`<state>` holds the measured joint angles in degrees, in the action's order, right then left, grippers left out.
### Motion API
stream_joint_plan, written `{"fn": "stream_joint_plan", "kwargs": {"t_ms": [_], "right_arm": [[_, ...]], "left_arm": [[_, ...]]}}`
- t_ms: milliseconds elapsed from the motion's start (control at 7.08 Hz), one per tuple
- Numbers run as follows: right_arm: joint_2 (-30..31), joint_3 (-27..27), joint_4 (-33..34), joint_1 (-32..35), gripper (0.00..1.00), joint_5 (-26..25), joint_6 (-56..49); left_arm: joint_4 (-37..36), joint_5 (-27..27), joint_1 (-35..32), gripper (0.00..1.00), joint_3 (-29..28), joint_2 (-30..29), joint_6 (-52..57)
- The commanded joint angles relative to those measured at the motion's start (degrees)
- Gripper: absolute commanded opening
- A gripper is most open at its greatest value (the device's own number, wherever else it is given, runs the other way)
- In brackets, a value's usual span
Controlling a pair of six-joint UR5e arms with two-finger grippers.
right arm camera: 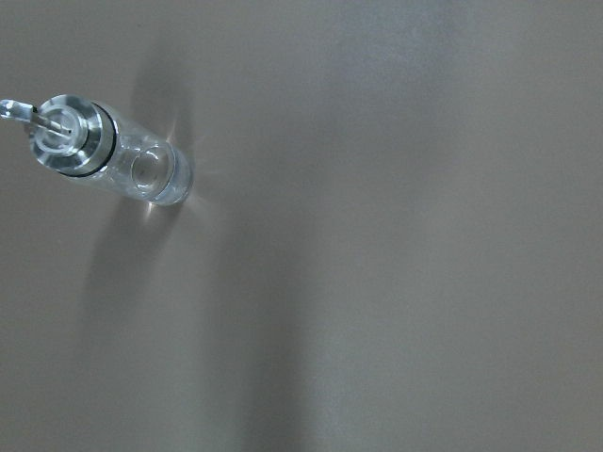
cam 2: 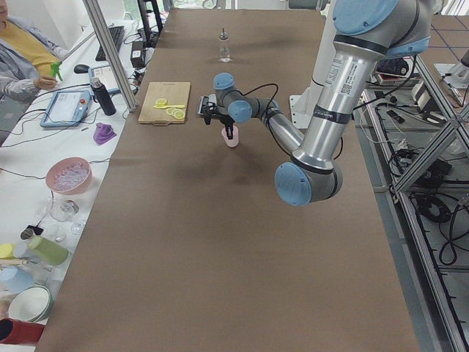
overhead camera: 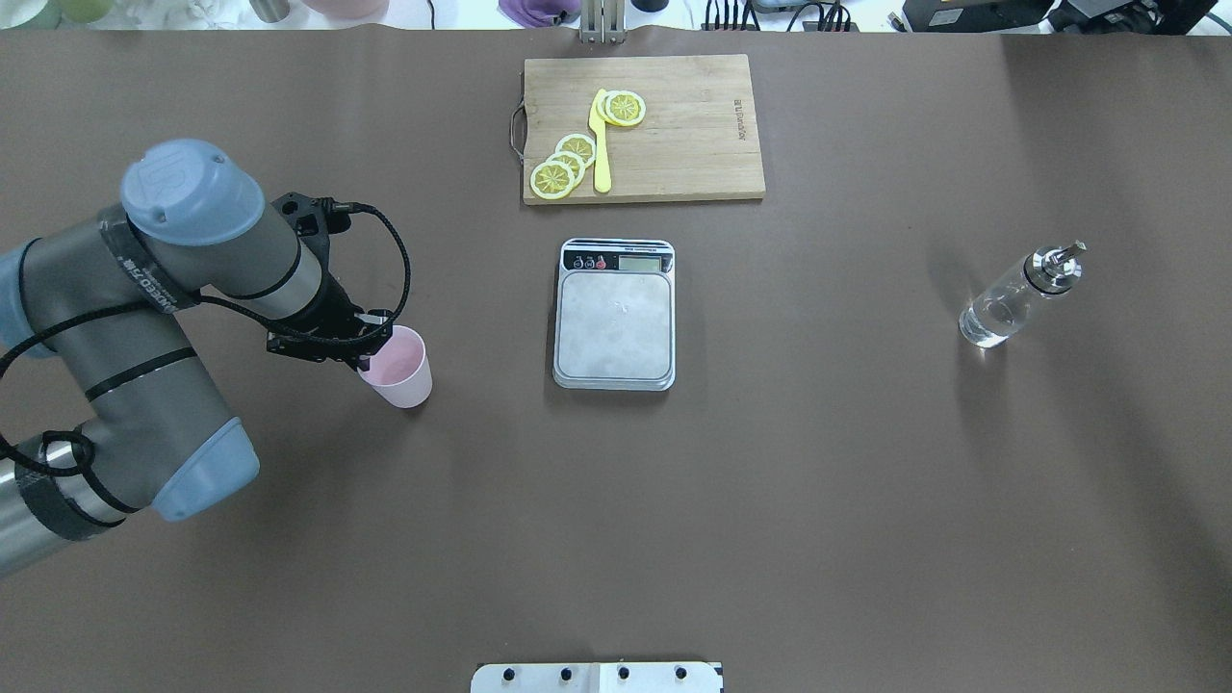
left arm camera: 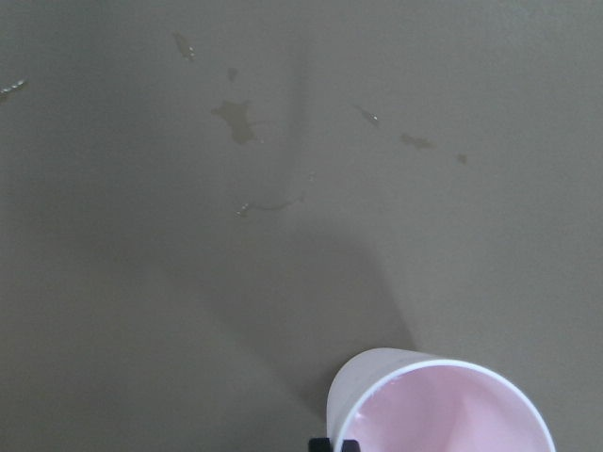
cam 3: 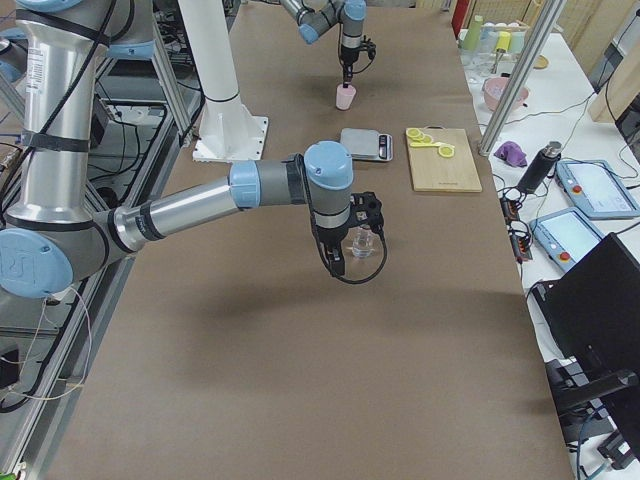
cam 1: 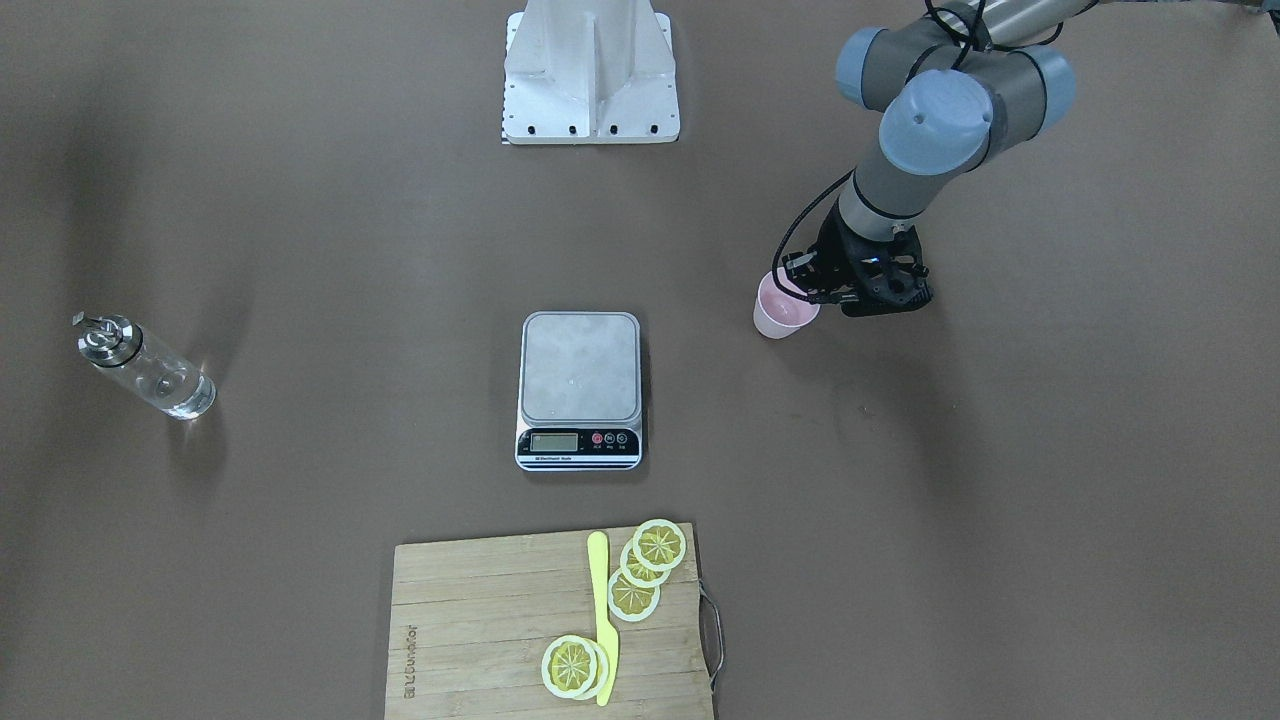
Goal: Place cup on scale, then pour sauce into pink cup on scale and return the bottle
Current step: 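Carry the pink cup with the left gripper onto the scale and release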
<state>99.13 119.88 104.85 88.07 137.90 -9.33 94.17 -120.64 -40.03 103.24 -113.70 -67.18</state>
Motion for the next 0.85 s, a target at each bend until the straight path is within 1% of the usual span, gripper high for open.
{"fn": "stream_joint_plan", "kwargs": {"t_ms": [0, 141, 424, 565, 706], "right_arm": [[0.0, 0.0, 0.0, 0.0, 1.0, 0.0, 0.0], [0.0, 0.0, 0.0, 0.0, 1.0, 0.0, -0.1], [-0.1, 0.3, 0.0, 0.0, 1.0, 0.1, -0.1], [0.0, 0.3, 0.0, 0.0, 1.0, 0.1, -0.1], [0.0, 0.3, 0.0, 0.0, 1.0, 0.2, -0.1]], "left_arm": [[-0.8, 0.1, 0.0, 0.0, -1.9, -8.6, -0.8], [-0.8, 0.4, 0.4, 0.0, -3.0, -11.7, -0.9], [-0.6, 1.7, 1.4, 0.0, -9.3, -20.8, -0.3], [-0.3, 6.6, 2.6, 0.0, -12.8, -25.3, 0.2], [0.0, 10.3, 3.7, 0.0, -14.4, -26.9, 0.5]]}}
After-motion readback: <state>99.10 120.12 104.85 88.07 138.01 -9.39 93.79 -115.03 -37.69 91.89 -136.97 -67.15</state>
